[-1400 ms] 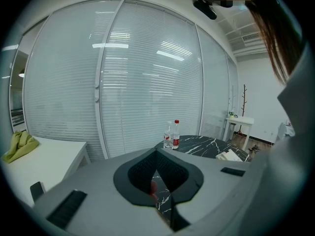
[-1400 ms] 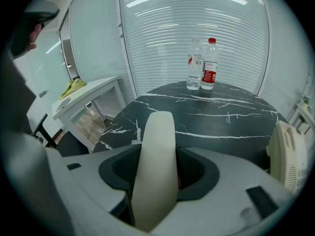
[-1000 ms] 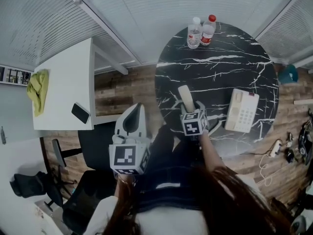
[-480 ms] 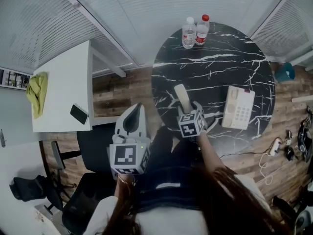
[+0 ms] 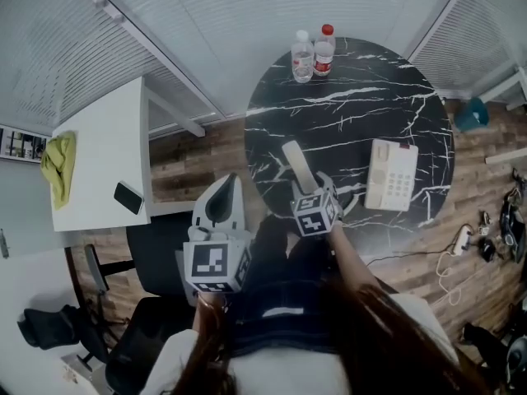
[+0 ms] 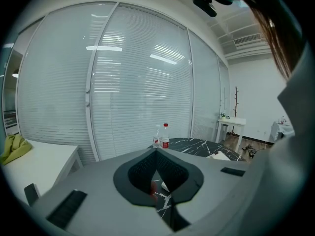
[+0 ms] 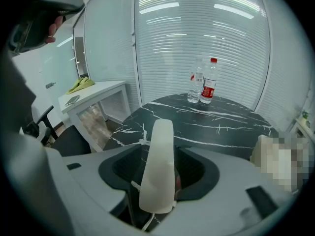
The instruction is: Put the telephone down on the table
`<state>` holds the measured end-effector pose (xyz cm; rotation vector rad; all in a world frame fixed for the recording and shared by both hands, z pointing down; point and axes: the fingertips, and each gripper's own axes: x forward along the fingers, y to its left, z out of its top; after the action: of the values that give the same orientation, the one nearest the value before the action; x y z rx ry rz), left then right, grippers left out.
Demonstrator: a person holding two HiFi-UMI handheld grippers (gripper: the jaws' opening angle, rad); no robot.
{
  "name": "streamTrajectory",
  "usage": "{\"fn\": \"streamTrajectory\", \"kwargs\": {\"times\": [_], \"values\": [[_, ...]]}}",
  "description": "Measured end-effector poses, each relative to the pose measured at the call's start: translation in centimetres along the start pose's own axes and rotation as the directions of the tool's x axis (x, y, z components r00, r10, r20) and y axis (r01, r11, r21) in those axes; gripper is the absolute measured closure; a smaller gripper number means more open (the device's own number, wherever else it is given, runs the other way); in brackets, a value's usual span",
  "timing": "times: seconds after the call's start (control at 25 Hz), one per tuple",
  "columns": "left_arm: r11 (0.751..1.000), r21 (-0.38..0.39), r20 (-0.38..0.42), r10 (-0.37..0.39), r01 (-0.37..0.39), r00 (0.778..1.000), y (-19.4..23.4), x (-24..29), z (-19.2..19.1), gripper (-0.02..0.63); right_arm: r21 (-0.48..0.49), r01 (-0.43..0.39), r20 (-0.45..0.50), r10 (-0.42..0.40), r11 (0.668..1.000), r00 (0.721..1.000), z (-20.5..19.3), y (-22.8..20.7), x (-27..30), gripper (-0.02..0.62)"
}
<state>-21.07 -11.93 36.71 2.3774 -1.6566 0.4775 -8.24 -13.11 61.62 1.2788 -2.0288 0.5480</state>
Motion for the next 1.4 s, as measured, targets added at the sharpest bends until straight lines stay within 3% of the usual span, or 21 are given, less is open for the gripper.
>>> {"fn": "streamTrajectory", "kwargs": {"times": [0.36, 0.8, 1.4], "values": [[1.000, -0.008, 0.013, -0.016, 0.016, 1.000, -2.8, -0.3, 0.6, 0.606, 0.038, 0.026, 0.030, -0.027, 0.999, 0.999, -0.6, -2.0, -2.3, 0.391], [0.999, -0.048, 0.062, -0.005, 0.008, 0.998, -6.5, -1.4, 0.7, 0.606, 0.004, 0.042, 0.096, -0.042, 0.999, 0.995, -1.2, -4.9, -5.8, 0.431], [0.999, -0.034, 0.100, 0.025, -0.021, 0.995, -12.1, -2.9, 0.6, 0.606, -0.053, 0.042, 0.175, -0.032, 0.998, 0.984, -2.6, -8.0, -9.8, 0.519]]}}
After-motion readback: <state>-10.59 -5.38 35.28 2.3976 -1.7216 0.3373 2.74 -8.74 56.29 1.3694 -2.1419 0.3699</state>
